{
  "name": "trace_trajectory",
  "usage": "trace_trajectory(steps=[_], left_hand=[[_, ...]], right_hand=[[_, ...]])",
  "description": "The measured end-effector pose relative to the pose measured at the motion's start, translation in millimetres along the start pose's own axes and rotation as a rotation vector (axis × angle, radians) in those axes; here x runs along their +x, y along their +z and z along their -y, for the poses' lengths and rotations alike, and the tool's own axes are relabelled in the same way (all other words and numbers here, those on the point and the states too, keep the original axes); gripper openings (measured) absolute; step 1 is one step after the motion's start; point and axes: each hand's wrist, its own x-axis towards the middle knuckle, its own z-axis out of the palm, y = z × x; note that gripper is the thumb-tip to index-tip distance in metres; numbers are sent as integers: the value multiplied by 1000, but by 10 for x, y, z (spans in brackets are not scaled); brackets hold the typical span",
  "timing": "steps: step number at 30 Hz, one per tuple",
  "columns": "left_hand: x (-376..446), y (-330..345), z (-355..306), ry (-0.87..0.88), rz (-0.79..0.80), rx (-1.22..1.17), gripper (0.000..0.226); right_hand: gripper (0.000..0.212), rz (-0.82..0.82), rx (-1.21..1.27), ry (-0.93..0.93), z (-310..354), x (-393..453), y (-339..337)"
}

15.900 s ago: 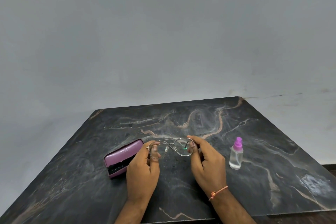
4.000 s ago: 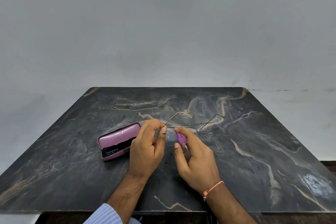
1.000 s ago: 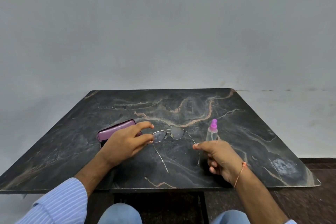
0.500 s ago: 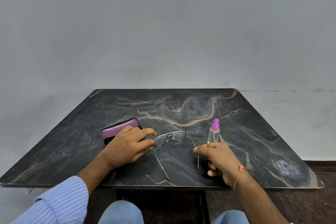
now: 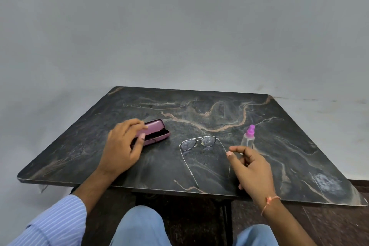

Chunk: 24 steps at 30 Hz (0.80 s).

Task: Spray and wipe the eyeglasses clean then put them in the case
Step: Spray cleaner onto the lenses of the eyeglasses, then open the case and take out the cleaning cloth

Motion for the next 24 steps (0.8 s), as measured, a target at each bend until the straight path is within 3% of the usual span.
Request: trace_trajectory(steps=[3, 7, 12, 18, 24], left_hand=[[-36, -65, 152, -136, -19, -135, 25], [-74, -23, 282, -312, -28, -186, 28], [-64, -14, 341, -483, 30, -321, 31], [-104, -29, 347, -448, 68, -336, 37], [-121, -10, 398, -336, 105, -310, 48]], right_hand=[[8, -17, -131, -183, 59, -57, 85], [5, 82, -258, -365, 399, 27, 290], [21, 321, -541, -392, 908, 347, 796], [33, 463, -814, -406, 1228, 595, 1582], [41, 489, -1038, -360, 1324, 681, 2090]])
